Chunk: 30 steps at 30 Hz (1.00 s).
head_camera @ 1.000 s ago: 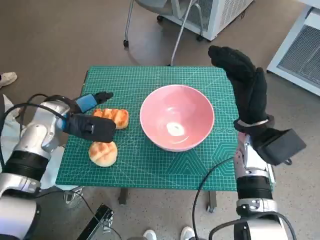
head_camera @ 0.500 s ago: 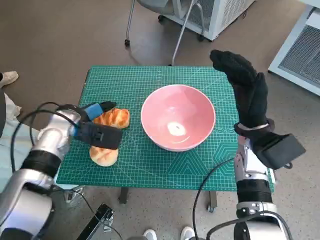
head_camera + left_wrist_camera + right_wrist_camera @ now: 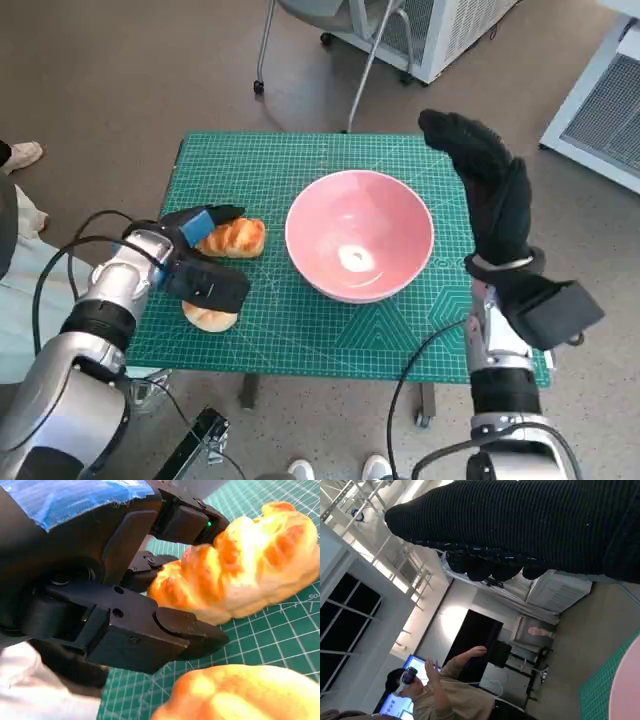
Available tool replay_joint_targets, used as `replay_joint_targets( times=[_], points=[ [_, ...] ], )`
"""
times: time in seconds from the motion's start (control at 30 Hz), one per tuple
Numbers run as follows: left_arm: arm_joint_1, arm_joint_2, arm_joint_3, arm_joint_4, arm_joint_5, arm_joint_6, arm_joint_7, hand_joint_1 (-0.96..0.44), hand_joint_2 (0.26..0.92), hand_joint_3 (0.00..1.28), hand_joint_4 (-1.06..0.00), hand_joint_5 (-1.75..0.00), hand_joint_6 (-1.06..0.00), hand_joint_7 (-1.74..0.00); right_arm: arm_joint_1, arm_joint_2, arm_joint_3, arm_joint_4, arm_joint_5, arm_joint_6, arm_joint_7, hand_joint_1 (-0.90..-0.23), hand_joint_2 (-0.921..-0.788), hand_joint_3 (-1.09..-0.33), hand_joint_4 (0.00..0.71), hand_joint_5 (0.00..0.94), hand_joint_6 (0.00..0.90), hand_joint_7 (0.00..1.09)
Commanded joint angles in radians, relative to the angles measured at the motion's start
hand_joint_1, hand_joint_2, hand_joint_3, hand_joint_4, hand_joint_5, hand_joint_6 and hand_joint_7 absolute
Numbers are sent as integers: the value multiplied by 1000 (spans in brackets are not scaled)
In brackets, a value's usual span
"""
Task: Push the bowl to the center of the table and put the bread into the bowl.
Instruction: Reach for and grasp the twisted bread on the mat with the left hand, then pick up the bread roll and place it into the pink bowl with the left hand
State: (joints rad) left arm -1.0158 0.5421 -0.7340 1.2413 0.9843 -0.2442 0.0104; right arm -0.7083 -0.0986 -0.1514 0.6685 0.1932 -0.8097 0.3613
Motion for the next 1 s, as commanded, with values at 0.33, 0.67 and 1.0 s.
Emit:
replay_joint_targets(
  times=[0.33, 0.67, 1.0],
  points=[
    [-7, -58, -53, 61, 5, -58, 38, -2, 920, 149, -575, -1349, -569, -1148, 51, 3, -3, -30, 10, 34, -18, -587, -921, -780, 327, 10, -1, 798],
    [-42, -45, -2, 66, -53, -39, 10, 1, 920, 117, -600, -1332, -611, -1122, 58, 2, 0, -52, 6, 44, -25, -580, -921, -780, 327, 9, -1, 797],
    [-131, 11, 87, 12, -130, -68, -36, 1, 920, 114, -608, -1314, -609, -1129, 57, 0, 2, -73, 16, 69, -17, -578, -921, -780, 327, 9, -1, 796]
  ],
)
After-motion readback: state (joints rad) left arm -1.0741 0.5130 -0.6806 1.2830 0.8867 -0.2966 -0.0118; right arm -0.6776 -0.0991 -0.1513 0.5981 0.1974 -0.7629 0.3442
